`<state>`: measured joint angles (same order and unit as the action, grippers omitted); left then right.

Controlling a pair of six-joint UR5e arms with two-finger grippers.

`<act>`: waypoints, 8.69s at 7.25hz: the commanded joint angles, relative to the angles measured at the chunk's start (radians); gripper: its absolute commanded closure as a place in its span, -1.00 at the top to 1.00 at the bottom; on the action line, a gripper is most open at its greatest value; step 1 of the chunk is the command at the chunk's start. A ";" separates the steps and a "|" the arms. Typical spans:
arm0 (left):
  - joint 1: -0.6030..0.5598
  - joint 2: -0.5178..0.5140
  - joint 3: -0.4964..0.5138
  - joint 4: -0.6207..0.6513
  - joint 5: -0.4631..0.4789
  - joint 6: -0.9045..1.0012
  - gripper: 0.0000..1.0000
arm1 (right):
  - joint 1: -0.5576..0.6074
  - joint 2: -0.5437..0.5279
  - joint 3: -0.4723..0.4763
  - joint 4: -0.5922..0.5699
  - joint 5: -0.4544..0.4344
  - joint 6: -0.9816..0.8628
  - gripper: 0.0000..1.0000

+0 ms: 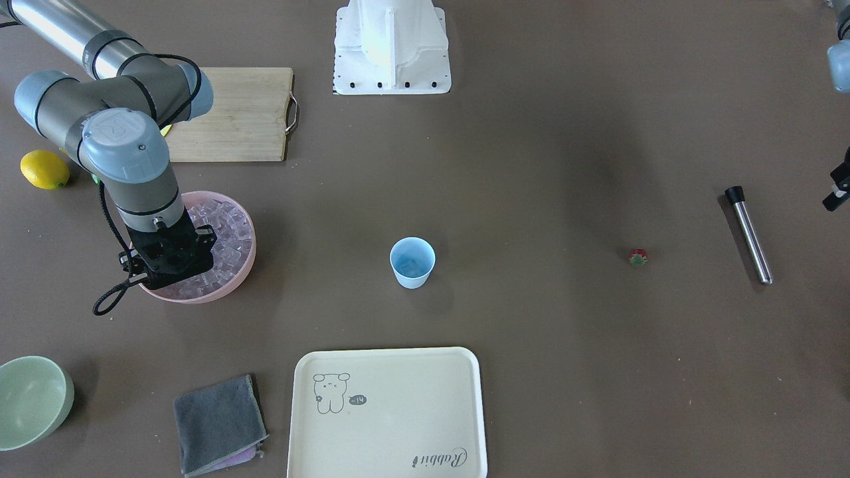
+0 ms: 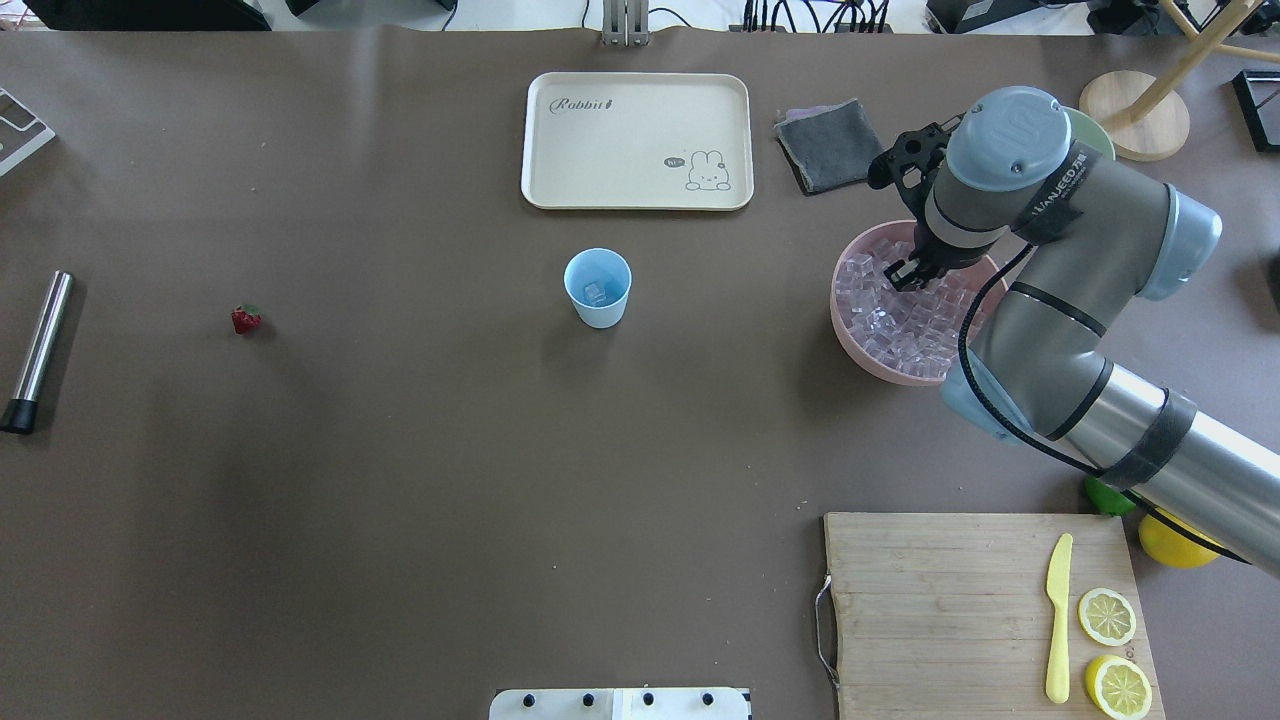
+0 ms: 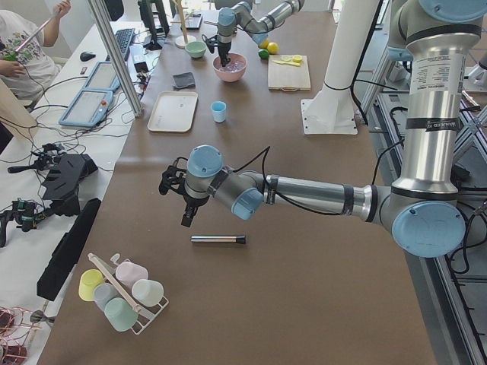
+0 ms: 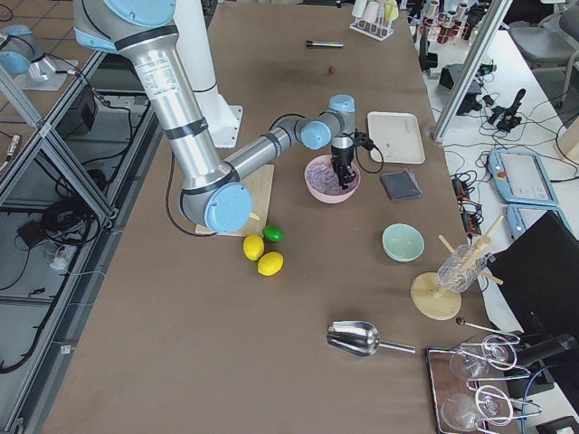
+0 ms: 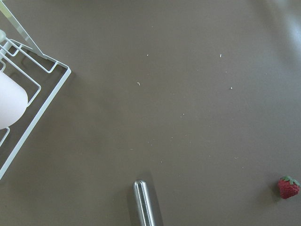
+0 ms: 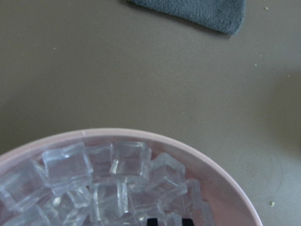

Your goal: Mash ice and strawberries in cup

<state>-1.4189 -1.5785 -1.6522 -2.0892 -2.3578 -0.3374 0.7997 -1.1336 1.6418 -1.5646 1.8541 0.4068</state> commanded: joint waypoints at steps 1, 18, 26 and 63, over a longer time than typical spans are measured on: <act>0.000 0.000 -0.001 0.000 0.000 0.000 0.94 | 0.000 0.000 0.003 0.000 -0.001 0.000 -0.21; 0.014 -0.006 0.000 0.000 0.000 0.000 0.94 | 0.033 0.023 0.194 -0.257 0.030 0.061 -0.97; 0.018 -0.021 0.012 0.001 0.000 -0.008 0.94 | -0.101 0.572 -0.115 -0.249 0.061 0.501 -1.00; 0.568 -0.242 0.104 -0.018 0.351 -0.226 0.94 | 0.391 -0.127 0.283 -0.273 0.289 -0.094 0.36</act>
<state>-0.8464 -1.8410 -1.5646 -2.0968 -2.0099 -0.5623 1.1856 -1.2345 1.9241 -1.8434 2.1413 0.3236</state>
